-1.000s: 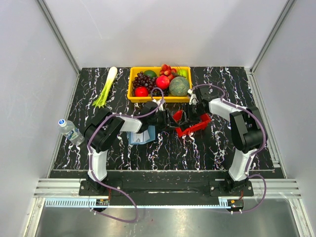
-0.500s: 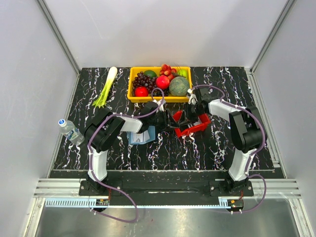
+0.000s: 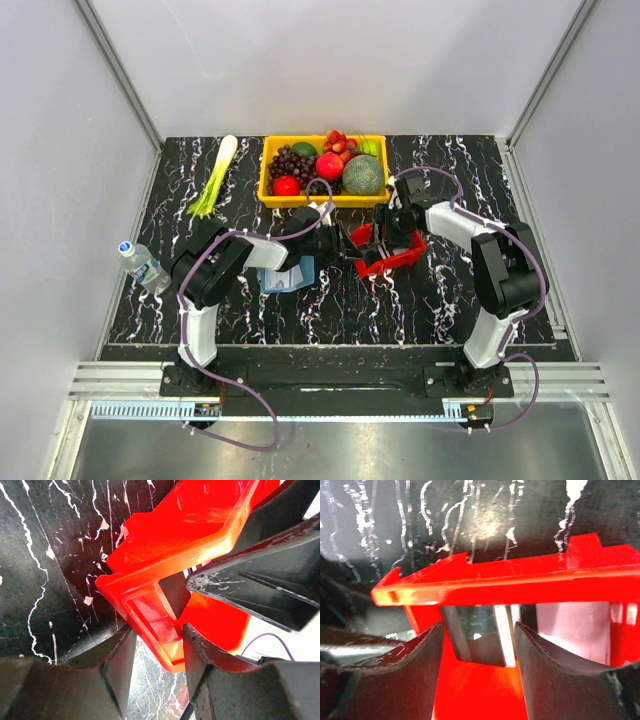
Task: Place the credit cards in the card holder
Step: Pick up the credit card from the storage box.
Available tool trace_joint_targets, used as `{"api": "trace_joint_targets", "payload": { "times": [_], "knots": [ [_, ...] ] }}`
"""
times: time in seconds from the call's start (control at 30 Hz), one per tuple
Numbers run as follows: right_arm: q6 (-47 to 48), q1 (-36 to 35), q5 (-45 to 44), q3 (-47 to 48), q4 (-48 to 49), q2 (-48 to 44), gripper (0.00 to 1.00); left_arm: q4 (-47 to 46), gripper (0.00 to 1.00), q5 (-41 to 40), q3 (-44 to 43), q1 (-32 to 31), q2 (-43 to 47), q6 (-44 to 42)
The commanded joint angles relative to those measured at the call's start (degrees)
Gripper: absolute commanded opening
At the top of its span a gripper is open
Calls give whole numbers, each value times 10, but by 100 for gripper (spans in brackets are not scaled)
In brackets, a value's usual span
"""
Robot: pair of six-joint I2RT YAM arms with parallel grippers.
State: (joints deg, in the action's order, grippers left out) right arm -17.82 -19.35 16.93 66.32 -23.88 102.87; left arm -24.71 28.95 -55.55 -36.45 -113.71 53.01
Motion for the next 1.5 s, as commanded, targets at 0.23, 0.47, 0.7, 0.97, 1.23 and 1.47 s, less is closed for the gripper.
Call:
{"api": "trace_joint_targets", "payload": {
  "times": [0.23, 0.47, 0.7, 0.97, 1.23, 1.47],
  "knots": [
    [1, -46, -1, 24, -27, 69, 62, -41, 31, 2, 17, -4, 10, 4],
    [-62, -49, 61, -10, 45, 44, 44, -41, 30, 3, 19, -4, 13, 5],
    [-90, -49, 58, -24, 82, -14, 17, -42, 30, 4, 20, -5, 14, 4],
    [-68, -49, 74, -30, 91, -43, 0, -42, 30, 6, 18, -4, 14, 5],
    [-63, -49, 86, -36, 115, -80, 0, -39, 30, 8, 15, -4, 14, 2],
    [-26, -49, -85, -51, 84, -143, 0, -35, 30, 4, 15, -3, 17, 1]
  ]
}}
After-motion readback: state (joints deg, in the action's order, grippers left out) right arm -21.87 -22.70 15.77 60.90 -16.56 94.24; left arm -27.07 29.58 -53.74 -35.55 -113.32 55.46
